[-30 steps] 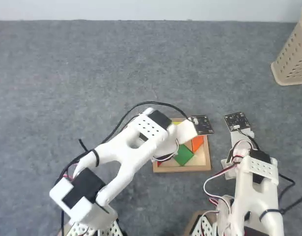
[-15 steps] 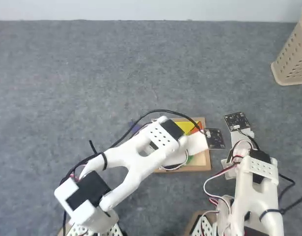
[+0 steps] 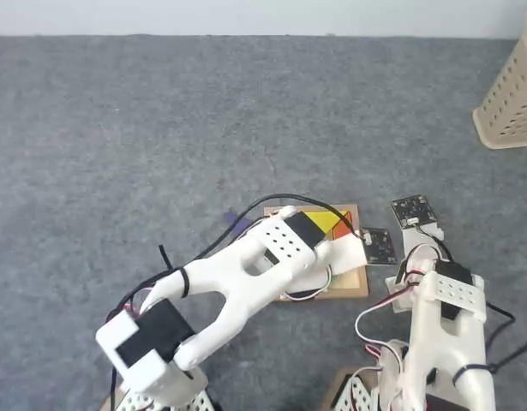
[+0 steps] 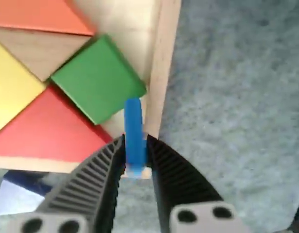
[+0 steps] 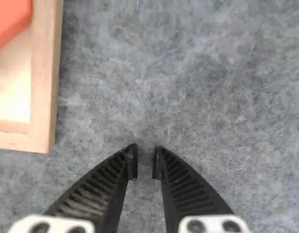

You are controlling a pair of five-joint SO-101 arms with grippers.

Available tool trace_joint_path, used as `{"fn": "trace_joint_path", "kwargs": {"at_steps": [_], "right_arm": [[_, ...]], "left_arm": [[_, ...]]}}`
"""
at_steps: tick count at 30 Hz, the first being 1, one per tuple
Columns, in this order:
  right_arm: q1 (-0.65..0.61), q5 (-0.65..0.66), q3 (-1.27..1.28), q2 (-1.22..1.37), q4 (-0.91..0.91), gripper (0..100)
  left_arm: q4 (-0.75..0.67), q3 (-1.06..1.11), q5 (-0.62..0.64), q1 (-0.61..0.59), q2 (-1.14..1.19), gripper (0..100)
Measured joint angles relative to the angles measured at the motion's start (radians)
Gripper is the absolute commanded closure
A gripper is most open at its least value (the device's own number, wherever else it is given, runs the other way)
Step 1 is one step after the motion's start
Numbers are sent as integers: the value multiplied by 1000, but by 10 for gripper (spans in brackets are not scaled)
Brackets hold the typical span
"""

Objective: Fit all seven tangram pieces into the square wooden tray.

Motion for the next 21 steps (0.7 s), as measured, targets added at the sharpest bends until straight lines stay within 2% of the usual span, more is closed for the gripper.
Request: {"fn": "trace_joint_path", "kwargs": {"at_steps": [7, 16, 21], "right_arm": [[0, 0, 0, 0, 0, 908], [0, 0, 0, 0, 0, 908], [0, 0, 0, 0, 0, 908]], "left_arm": [[0, 0, 17, -2, 0, 908], [0, 0, -9, -87, 0, 909], [0, 0, -17, -94, 0, 909]]}}
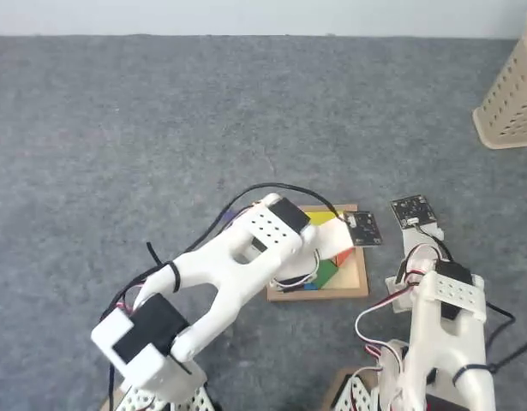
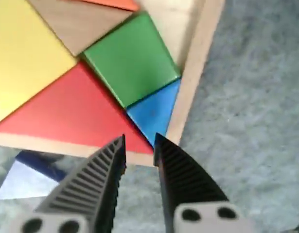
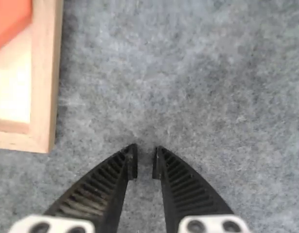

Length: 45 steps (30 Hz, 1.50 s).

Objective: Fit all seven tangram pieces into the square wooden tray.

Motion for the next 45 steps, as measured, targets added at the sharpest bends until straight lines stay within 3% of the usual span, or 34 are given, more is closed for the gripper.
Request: {"fn": "trace_joint_path", "kwargs": {"at_steps": [6, 13, 18, 23, 30, 38, 45], "right_arm": [[0, 0, 0, 0, 0, 908], [0, 0, 0, 0, 0, 908], [0, 0, 0, 0, 0, 908], [0, 0, 0, 0, 0, 908], [0, 0, 0, 0, 0, 908], [0, 0, 0, 0, 0, 908], [0, 0, 0, 0, 0, 908]], "left_arm": [[28, -86, 26, -98, 2, 909], [84, -242, 293, -414, 2, 906], [-71, -158, 448, -583, 2, 830], [-264, 20, 565, -566, 2, 805], [-322, 48, 664, -471, 66, 801], [-227, -80, 727, -474, 207, 782], [-203, -91, 735, -477, 192, 783]]}}
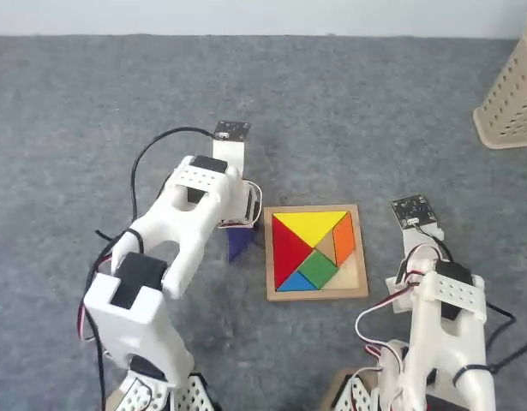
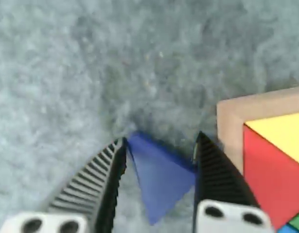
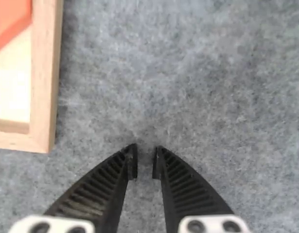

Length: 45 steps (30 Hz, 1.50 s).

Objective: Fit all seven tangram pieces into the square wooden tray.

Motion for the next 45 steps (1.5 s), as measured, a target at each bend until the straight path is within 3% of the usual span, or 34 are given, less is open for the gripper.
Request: {"fn": "trace_joint_path", "kwargs": {"at_steps": [11, 18, 25, 30, 37, 45], "right_arm": [[0, 0, 8, -6, -2, 908], [0, 0, 8, -6, -2, 908], [0, 0, 8, -6, -2, 908], [0, 0, 8, -6, -2, 908], [0, 0, 8, -6, -2, 908], [0, 0, 8, -6, -2, 908]], "left_arm": [[-40, 273, -91, 2, -365, 778], [-101, 273, -101, 66, -259, 778], [-31, 140, -97, 63, -80, 782], [-23, 132, -101, 63, -77, 787], [-23, 132, -101, 74, -77, 904], [-14, 126, -103, 51, -84, 909]]}}
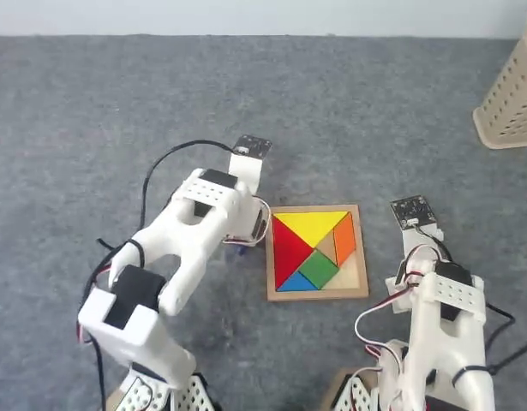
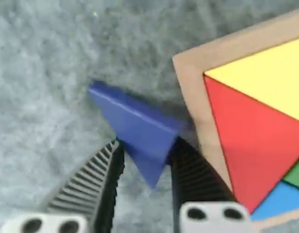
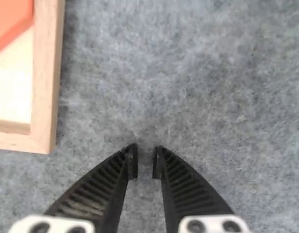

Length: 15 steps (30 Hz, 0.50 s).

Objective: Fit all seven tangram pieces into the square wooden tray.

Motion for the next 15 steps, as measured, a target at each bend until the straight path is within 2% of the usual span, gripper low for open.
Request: {"fn": "trace_joint_path", "kwargs": {"at_steps": [5, 10, 15], "right_arm": [[0, 0, 0, 0, 0, 908], [0, 0, 0, 0, 0, 908], [0, 0, 0, 0, 0, 908]], "left_arm": [[46, 21, -46, -104, -140, 906], [46, 95, -86, -144, -295, 905], [43, 97, -117, -164, -318, 905]]}}
